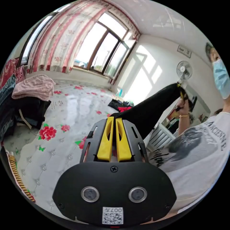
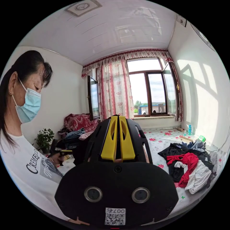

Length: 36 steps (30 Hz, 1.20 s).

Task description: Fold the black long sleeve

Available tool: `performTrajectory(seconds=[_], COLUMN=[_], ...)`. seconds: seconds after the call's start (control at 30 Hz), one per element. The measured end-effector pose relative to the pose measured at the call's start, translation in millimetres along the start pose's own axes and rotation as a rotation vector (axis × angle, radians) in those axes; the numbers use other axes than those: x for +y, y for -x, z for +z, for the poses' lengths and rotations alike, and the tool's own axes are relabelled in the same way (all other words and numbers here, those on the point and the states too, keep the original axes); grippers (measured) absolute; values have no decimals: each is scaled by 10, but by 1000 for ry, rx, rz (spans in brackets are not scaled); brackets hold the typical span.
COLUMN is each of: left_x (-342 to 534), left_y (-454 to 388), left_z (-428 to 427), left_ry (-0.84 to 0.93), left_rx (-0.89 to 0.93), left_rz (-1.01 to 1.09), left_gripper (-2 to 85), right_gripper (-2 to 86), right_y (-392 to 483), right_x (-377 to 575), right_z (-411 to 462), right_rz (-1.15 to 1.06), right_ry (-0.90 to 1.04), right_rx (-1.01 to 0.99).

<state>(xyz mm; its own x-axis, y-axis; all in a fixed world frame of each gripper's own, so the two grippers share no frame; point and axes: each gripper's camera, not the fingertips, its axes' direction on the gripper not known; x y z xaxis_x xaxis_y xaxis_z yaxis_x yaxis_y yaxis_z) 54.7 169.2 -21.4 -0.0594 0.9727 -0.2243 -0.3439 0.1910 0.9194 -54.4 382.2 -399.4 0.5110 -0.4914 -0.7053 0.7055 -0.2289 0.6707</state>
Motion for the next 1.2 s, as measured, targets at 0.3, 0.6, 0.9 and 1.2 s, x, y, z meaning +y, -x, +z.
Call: performTrajectory(seconds=[0.3, 0.6, 0.9, 1.2], left_x=[-1046, 203, 1321, 1576], left_y=[-115, 2246, 2927, 3696], left_z=[-1216, 438, 1622, 3266], left_ry=[-230, 219, 531, 764], left_rx=[-89, -567, -576, -492], left_rz=[240, -390, -364, -155], left_gripper=[0, 86, 97, 116], right_gripper=[0, 26, 33, 35], right_y=[-144, -1102, -860, -415], right_x=[186, 2665, 5223, 6636], right_z=[733, 3317, 4717, 6376], right_rz=[-116, 198, 226, 105], right_ry=[9, 531, 951, 1108], right_rx=[-61, -9, -132, -92])
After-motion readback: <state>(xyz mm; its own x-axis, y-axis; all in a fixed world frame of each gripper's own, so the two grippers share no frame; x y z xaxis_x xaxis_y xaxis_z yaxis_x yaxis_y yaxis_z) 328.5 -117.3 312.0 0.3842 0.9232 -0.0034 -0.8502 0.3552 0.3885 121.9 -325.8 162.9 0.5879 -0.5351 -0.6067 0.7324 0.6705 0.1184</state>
